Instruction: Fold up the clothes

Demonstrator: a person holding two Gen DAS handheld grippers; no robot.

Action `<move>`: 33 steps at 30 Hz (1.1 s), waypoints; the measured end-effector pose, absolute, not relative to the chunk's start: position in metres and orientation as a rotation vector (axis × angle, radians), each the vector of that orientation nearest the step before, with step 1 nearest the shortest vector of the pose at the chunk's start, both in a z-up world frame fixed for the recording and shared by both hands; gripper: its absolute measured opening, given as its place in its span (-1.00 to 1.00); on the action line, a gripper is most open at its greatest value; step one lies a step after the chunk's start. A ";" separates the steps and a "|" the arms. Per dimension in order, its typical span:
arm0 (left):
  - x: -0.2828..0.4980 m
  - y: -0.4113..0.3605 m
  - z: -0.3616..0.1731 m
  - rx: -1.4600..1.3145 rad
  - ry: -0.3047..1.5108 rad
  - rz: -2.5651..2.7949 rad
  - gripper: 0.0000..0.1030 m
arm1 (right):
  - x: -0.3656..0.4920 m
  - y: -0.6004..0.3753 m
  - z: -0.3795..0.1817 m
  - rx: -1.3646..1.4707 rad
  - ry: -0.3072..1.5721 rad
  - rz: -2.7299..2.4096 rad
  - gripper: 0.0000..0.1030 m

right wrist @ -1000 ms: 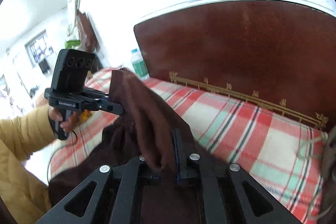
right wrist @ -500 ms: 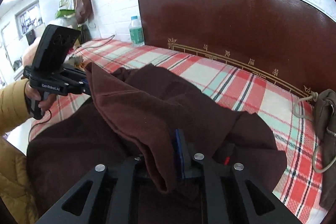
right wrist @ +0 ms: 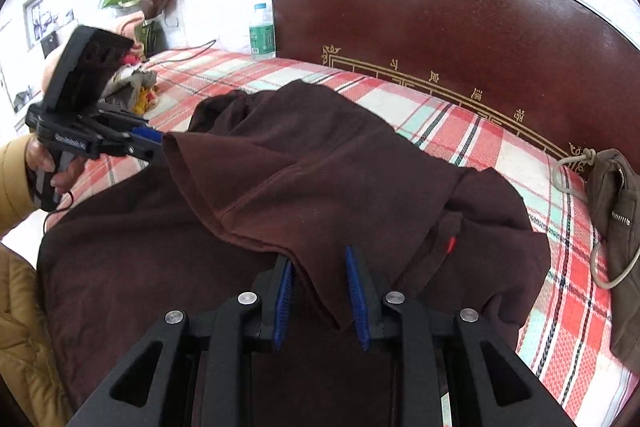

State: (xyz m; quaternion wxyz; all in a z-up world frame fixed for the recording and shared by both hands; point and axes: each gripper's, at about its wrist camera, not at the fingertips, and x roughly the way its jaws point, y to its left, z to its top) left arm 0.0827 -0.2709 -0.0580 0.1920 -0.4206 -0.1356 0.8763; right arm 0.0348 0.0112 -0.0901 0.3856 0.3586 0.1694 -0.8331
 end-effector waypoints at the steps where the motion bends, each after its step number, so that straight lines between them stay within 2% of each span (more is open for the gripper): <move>1: 0.086 -0.272 -0.057 -1.169 -0.394 2.464 -0.13 | 0.036 0.011 -0.091 0.918 0.442 -2.119 -0.49; 2: 0.088 -0.273 -0.056 -1.158 -0.402 2.472 -0.03 | 0.038 0.010 -0.092 0.923 0.453 -2.117 -0.49; 6: 0.102 -0.277 -0.048 -1.105 -0.444 2.508 -0.02 | 0.045 0.008 -0.093 0.935 0.491 -2.104 -0.49; 10: 0.115 -0.269 -0.034 -1.051 -0.415 2.531 -0.02 | 0.055 0.007 -0.090 0.951 0.503 -2.062 -0.37; 14: 0.113 -0.244 -0.015 -0.968 -0.325 2.528 -0.01 | 0.068 0.013 -0.073 0.908 0.406 -1.999 -0.35; 17: 0.102 -0.229 -0.008 -0.923 -0.282 2.511 0.07 | 0.066 0.018 -0.060 0.861 0.295 -2.015 -0.19; 23: 0.062 -0.217 -0.045 -1.071 -0.257 2.490 0.07 | 0.036 0.004 -0.078 0.937 0.134 -2.035 -0.14; 29: 0.059 -0.230 -0.080 -1.236 -0.265 2.498 0.07 | 0.027 -0.010 -0.108 1.068 0.147 -1.993 -0.14; 33: 0.072 -0.242 -0.078 -1.233 -0.314 2.520 0.07 | 0.035 -0.006 -0.113 1.129 0.152 -1.988 -0.12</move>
